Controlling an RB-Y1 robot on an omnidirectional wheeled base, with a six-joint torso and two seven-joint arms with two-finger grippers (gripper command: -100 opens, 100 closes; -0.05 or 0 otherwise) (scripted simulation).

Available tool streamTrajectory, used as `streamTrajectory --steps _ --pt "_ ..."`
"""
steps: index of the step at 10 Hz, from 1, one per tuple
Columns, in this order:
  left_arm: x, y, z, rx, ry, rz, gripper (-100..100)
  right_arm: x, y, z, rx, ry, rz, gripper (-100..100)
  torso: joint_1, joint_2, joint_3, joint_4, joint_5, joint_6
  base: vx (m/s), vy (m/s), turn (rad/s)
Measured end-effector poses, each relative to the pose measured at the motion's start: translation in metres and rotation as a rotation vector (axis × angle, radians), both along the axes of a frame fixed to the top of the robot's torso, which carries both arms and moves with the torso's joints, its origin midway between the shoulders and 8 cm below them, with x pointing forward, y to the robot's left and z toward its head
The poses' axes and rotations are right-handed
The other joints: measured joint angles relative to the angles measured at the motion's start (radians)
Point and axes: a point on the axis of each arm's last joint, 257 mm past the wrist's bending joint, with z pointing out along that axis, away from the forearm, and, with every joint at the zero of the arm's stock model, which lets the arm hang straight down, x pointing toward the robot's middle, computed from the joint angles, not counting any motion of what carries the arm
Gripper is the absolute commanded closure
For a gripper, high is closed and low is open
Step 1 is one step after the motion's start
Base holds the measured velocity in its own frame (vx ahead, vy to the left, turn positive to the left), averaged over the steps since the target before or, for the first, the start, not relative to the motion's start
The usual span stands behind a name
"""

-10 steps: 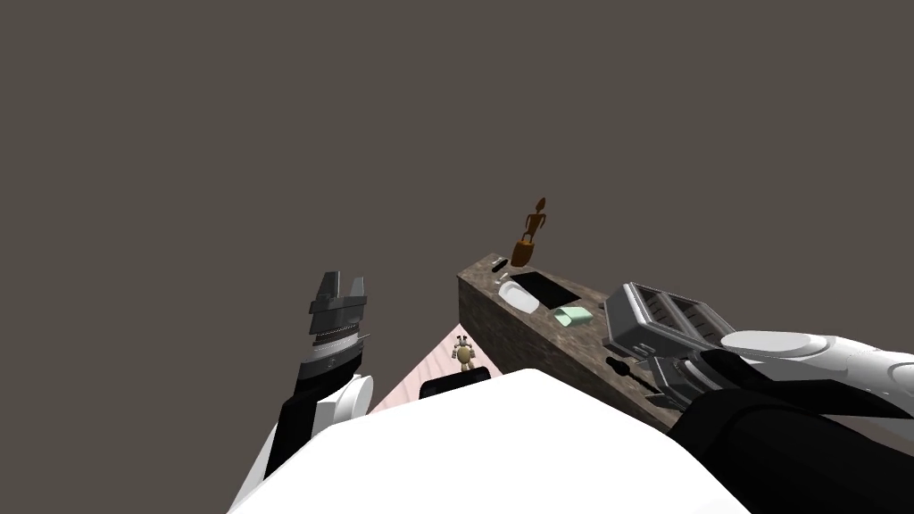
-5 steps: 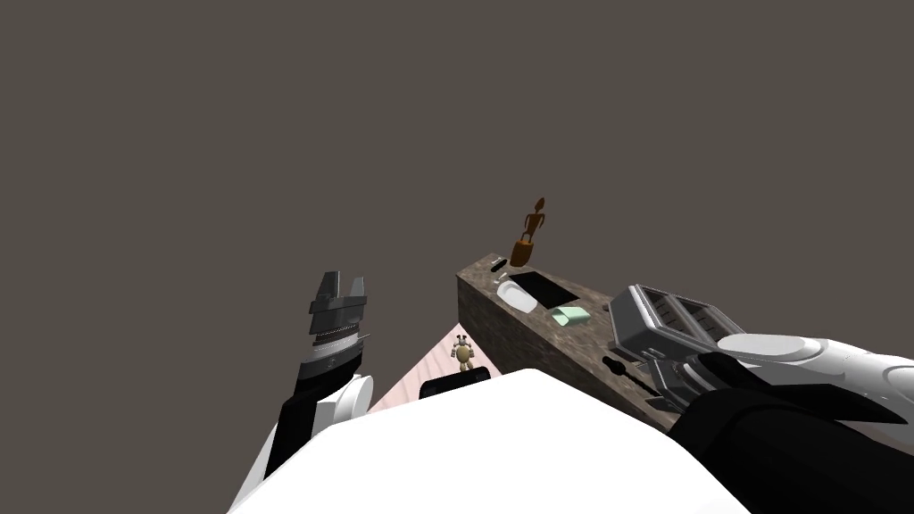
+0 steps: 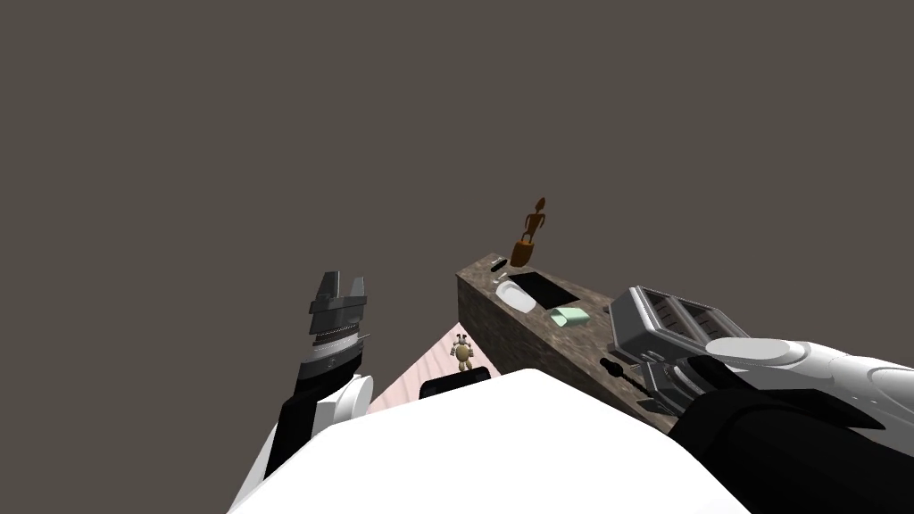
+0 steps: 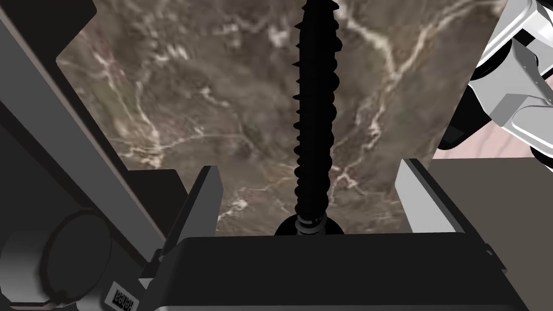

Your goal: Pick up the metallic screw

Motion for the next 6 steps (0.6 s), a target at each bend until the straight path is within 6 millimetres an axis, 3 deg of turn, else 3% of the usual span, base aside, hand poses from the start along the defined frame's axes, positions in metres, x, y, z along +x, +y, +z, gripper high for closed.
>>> streamTrajectory --steps 2,3,6 --pt "0.0 0.0 0.0 0.0 0.0 0.0 0 0.0 0.0069 -0.004 -0.002 -0.001 -0.009 -100 0.0 0.0 0.0 0.0 0.0 0.0 -0.017 -0.025 0.027" --pt "0.0 0.0 0.0 0.0 0.0 0.0 0 0.0002 0.0068 -0.0042 -0.003 -0.001 -0.01 100 0.001 0.0 0.0 0.0 0.0 0.0 0.0 0.0 0.0" --pt "0.0 0.0 0.0 0.0 0.0 0.0 0 -0.0002 0.0071 -0.0043 -0.002 -0.001 -0.012 100 0.001 -0.001 -0.001 0.0 0.0 0.0 0.0 0.0 0.0"
